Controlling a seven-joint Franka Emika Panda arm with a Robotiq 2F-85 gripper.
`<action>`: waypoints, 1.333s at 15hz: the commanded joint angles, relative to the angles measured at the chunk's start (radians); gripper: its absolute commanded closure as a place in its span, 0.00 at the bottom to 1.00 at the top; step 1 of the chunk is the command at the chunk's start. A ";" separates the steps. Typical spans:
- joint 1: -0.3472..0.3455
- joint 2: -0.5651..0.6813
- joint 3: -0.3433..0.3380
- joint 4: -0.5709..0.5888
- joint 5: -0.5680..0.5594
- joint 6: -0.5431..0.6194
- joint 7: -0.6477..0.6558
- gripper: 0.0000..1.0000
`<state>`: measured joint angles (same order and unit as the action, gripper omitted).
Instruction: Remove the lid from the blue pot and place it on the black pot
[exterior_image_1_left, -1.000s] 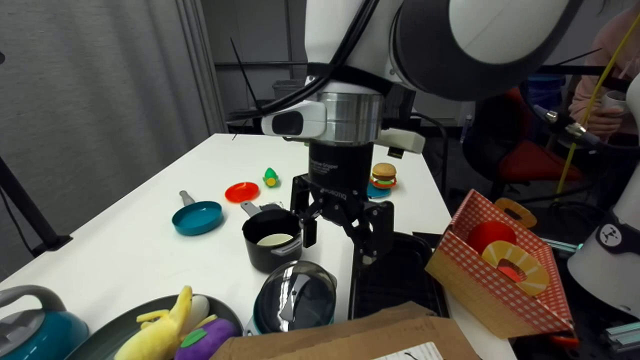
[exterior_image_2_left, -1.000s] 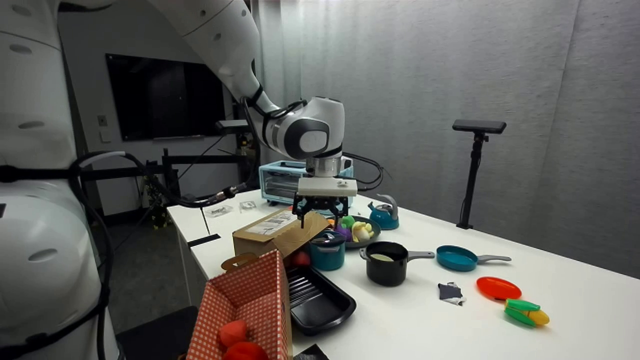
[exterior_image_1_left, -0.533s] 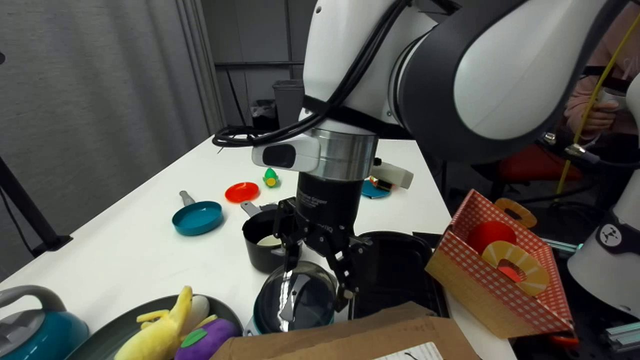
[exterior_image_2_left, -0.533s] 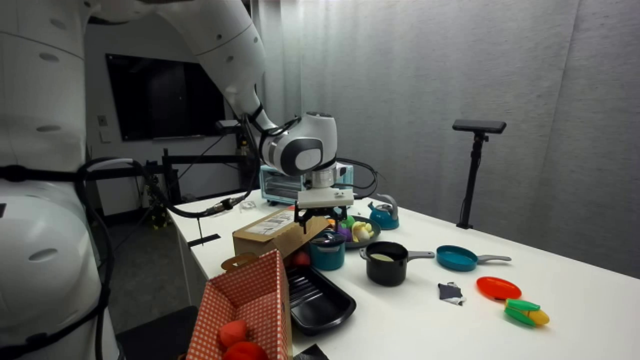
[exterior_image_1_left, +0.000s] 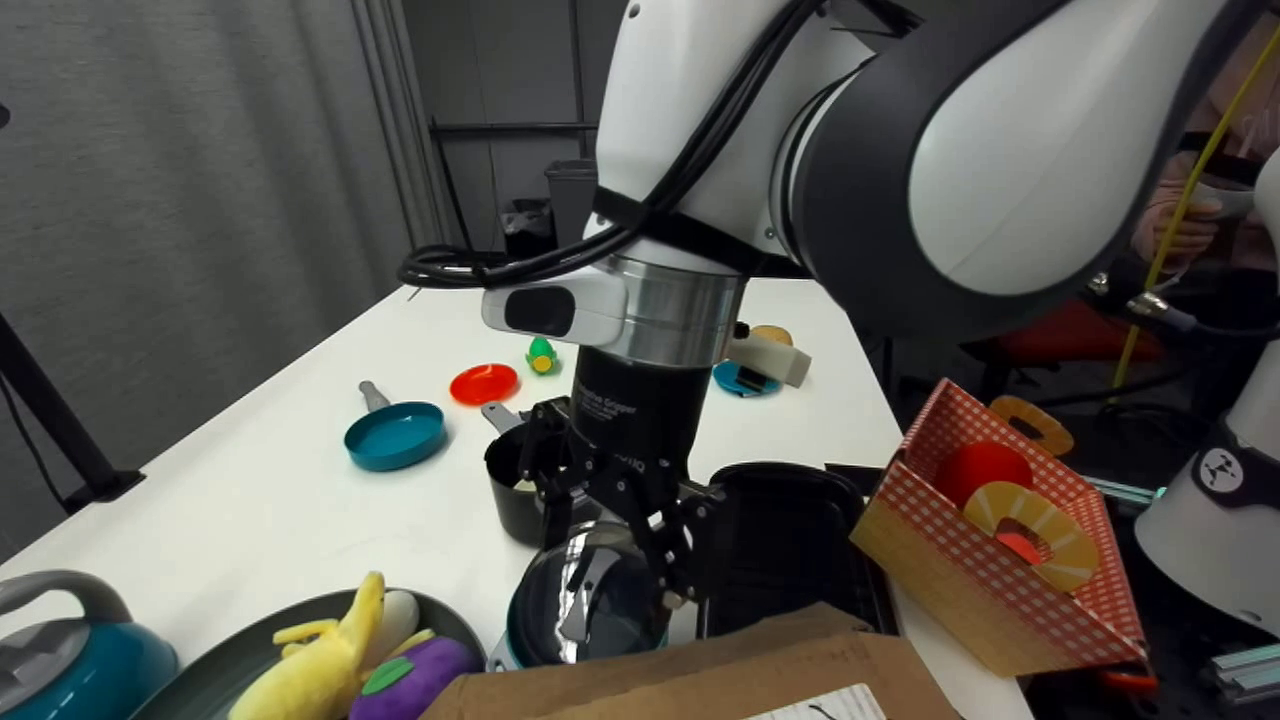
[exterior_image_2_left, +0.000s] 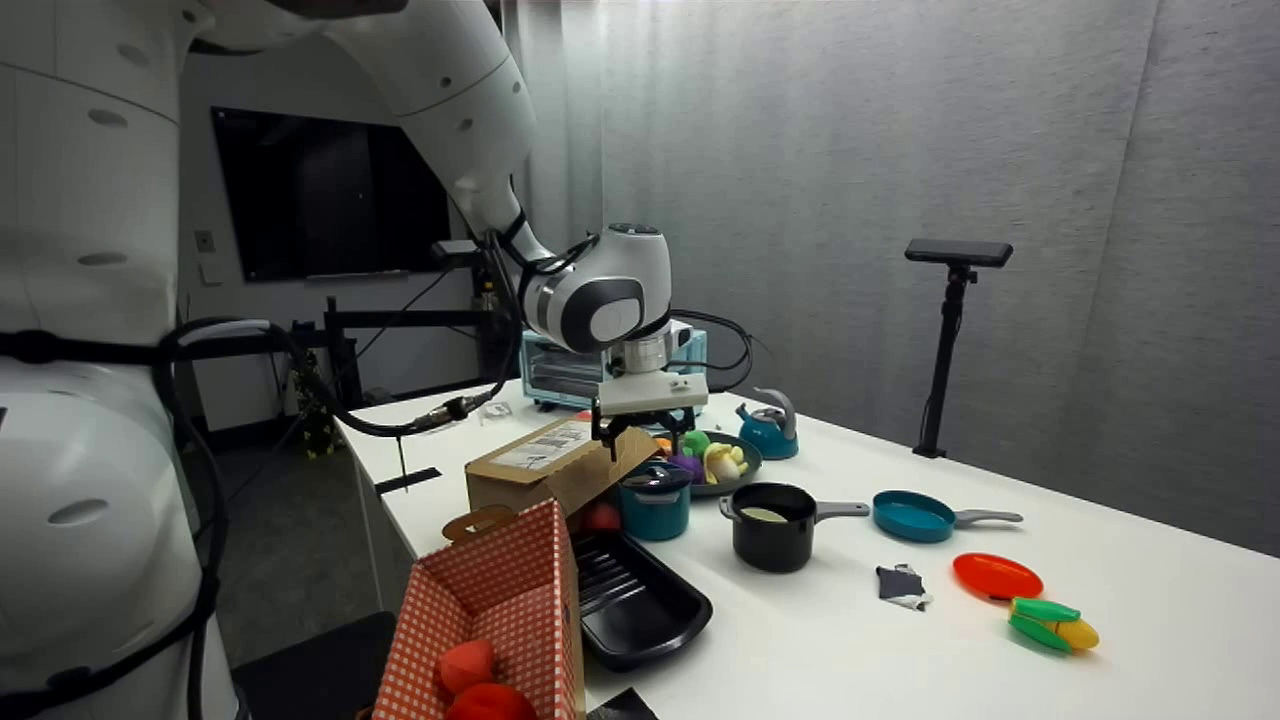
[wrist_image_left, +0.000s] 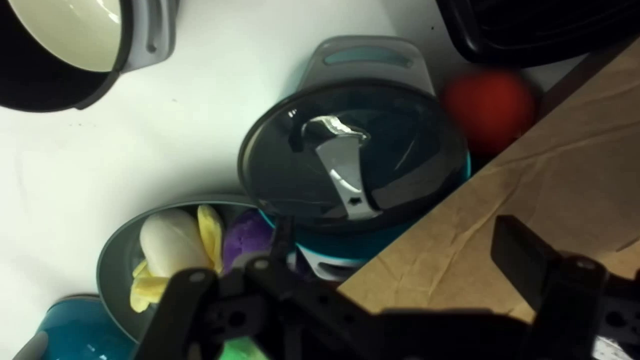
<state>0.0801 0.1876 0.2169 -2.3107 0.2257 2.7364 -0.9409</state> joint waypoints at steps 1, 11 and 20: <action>-0.036 0.017 0.014 0.017 0.013 0.027 -0.041 0.00; -0.079 0.048 0.016 0.016 0.004 0.003 -0.117 0.01; -0.081 0.066 0.034 0.019 0.002 0.002 -0.177 0.02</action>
<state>0.0208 0.2487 0.2276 -2.3010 0.2257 2.7364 -1.0834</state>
